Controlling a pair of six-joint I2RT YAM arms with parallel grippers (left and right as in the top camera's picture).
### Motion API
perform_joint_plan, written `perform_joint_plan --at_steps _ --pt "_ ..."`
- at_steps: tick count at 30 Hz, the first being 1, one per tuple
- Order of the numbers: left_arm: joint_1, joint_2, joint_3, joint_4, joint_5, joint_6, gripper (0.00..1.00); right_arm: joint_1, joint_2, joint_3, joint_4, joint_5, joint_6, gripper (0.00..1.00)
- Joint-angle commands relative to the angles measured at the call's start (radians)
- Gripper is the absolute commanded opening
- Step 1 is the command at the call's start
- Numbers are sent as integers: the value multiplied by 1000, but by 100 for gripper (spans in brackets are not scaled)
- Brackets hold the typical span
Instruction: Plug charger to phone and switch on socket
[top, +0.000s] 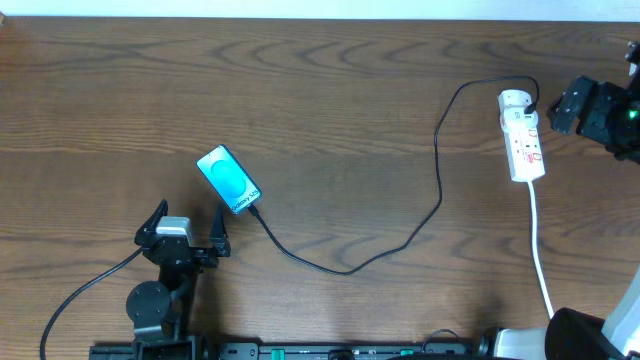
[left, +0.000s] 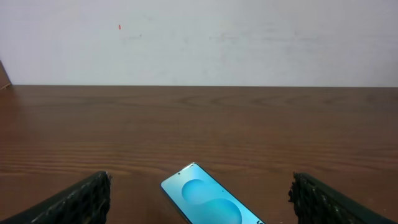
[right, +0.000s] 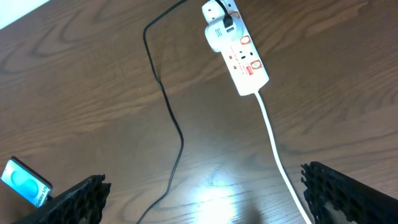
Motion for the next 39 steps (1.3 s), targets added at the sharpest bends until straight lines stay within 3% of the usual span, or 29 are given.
perform_joint_plan --at_steps 1,36,39 --pt "5 -8 -8 -50 13 -5 92 6 -4 6 -1 1 6 99" --pt "5 -6 -8 -50 13 -5 92 8 -16 -9 0 3 5 99" --pt "5 -6 -8 -50 13 -5 92 22 -65 -68 71 18 3 99"
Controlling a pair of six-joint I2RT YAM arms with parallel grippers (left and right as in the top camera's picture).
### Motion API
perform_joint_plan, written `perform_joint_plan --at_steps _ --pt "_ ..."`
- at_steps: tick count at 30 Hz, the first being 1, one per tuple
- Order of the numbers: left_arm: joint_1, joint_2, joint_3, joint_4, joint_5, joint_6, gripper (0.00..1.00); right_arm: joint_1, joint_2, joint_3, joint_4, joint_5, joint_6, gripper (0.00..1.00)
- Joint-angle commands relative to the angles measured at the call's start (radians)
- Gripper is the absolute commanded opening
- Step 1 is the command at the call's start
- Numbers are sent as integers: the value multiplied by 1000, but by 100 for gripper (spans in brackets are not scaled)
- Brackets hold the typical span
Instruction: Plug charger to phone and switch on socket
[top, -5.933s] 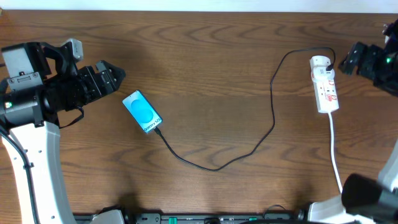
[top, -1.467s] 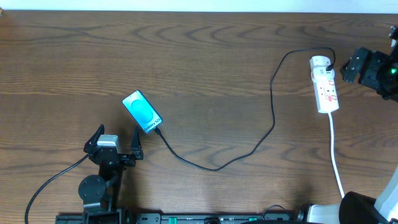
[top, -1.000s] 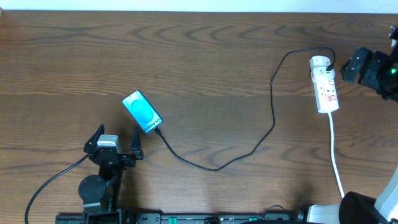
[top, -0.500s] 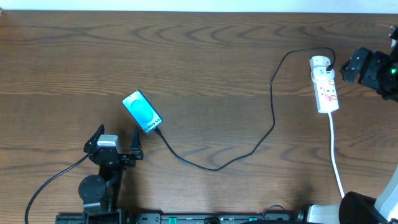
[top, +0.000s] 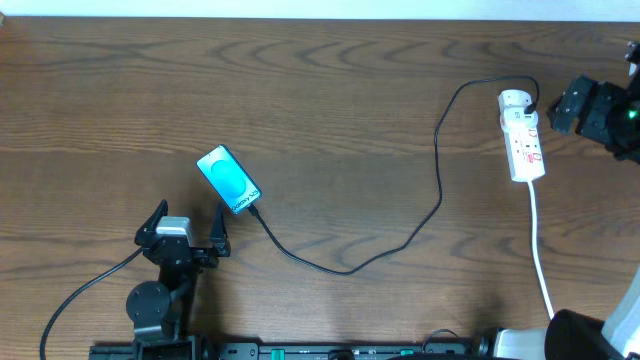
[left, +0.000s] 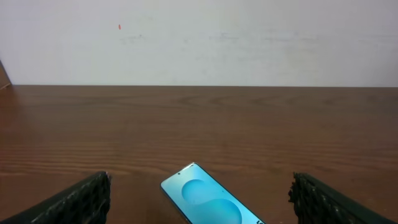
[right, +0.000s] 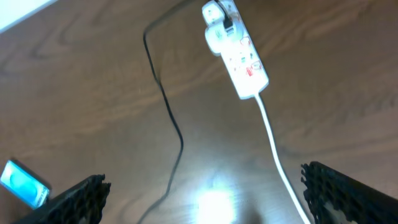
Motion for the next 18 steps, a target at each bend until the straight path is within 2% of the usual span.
perform_joint_plan --at_steps 1,4,9,18 --pt "5 -6 -8 -50 13 -5 92 36 -85 -89 93 12 10 99" --pt "5 -6 -8 -50 13 -5 92 97 -189 -249 284 13 14 99" --pt "5 -6 -8 -50 13 -5 92 187 -406 -598 710 18 -3 99" --pt "5 -6 -8 -50 13 -5 92 225 -740 -1153 1312 17 -57 99"
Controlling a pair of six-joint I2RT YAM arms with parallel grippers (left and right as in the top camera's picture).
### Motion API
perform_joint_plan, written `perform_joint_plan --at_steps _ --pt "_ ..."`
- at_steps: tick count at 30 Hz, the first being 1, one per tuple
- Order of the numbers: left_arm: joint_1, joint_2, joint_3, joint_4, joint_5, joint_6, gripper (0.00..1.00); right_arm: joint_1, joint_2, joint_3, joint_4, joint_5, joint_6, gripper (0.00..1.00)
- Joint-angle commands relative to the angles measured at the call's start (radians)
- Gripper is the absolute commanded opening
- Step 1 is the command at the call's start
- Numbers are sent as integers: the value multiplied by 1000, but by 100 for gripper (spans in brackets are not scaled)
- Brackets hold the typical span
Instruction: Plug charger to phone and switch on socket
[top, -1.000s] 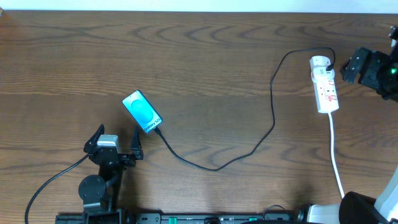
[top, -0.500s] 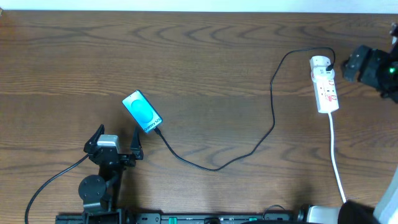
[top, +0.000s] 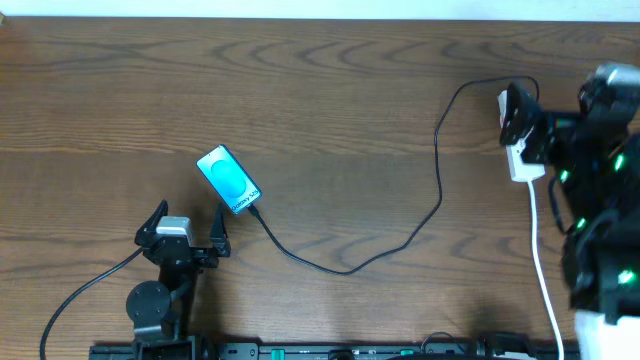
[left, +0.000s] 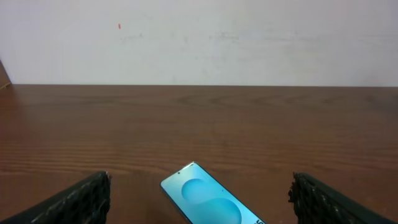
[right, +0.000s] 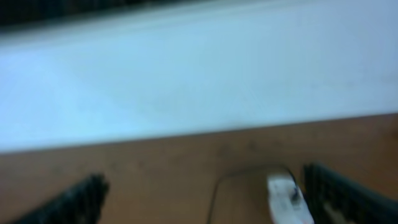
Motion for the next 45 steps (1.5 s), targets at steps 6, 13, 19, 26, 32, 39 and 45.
perform_joint_plan --at_steps 6,13,19,26,32,39,45 --pt "5 -6 -11 -46 13 -5 92 26 -242 -427 279 9 -188 99" --pt "5 -6 -11 -46 13 -5 92 32 -465 -736 367 30 -220 99" --pt "5 -6 -11 -46 13 -5 92 32 -712 -966 389 35 -219 99" --pt "5 -6 -11 -46 13 -5 92 60 -850 -1052 269 64 -216 99" --pt "5 -6 -11 -46 13 -5 92 77 -882 -1052 265 98 -277 99" --pt "5 -6 -11 -46 13 -5 92 77 -889 -1052 264 99 -298 99" --pt "5 -6 -11 -46 13 -5 92 77 -889 -1052 263 100 -290 99"
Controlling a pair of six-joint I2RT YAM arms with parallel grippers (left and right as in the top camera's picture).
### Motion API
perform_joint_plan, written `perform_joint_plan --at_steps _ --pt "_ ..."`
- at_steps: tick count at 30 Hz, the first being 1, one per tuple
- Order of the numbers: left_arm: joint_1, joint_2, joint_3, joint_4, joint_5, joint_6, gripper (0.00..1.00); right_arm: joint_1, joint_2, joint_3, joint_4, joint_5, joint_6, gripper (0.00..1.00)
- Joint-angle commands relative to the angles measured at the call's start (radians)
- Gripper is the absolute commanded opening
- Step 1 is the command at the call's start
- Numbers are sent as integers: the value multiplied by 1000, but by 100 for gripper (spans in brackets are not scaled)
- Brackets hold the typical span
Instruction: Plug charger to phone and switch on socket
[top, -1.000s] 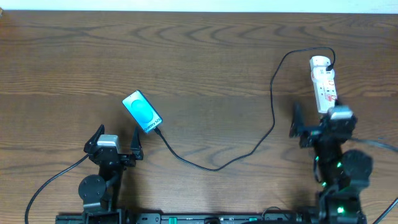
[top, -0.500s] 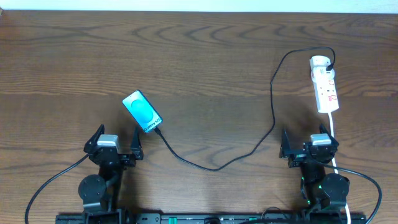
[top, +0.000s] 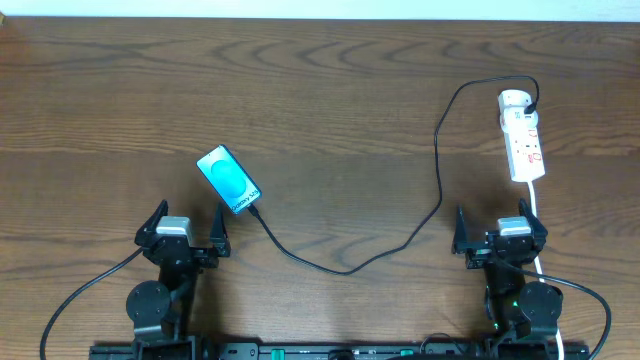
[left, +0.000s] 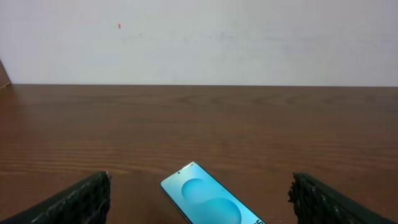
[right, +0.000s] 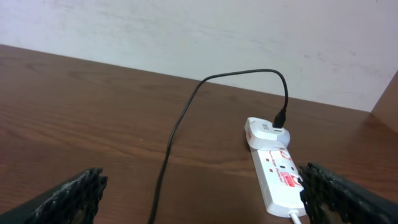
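Note:
The phone (top: 228, 179) lies screen-up on the table, blue display lit, also seen close in the left wrist view (left: 208, 199). A black cable (top: 350, 268) meets its near end and runs to the white adapter (top: 515, 100) plugged into the white power strip (top: 526, 148). My left gripper (top: 185, 232) stands open just in front of the phone, fingers (left: 74, 202) wide apart. My right gripper (top: 498, 232) is open at the front right, facing the strip (right: 280, 180) and the adapter (right: 264, 132). Whether the strip's red switches are on does not show.
The strip's white lead (top: 540, 250) runs toward the front edge beside my right gripper. A pale wall (left: 199, 37) stands behind the table's far edge. Dark wood table (top: 330, 90) spans the view.
My right arm was over the power strip at the back right. Now it rests low at the front right, open and facing the strip. Left arm, phone and cable are unchanged.
First my right gripper hung open at the far right, beside and above the strip, looking down on it. It was still there afterwards, then over the strip itself, and now sits at the front. The left gripper stayed open by the phone throughout.

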Motion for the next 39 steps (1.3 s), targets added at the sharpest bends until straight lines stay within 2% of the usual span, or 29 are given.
perform_joint_plan --at_steps 1,16,39 --pt "5 -6 -12 -45 13 -5 92 11 -10 -1 -10 22 5 99" --pt "5 -6 -12 -44 13 -5 92 10 -10 -1 -8 73 167 99" --pt "5 -6 -12 -44 13 -5 92 10 -9 -1 -6 43 169 99"
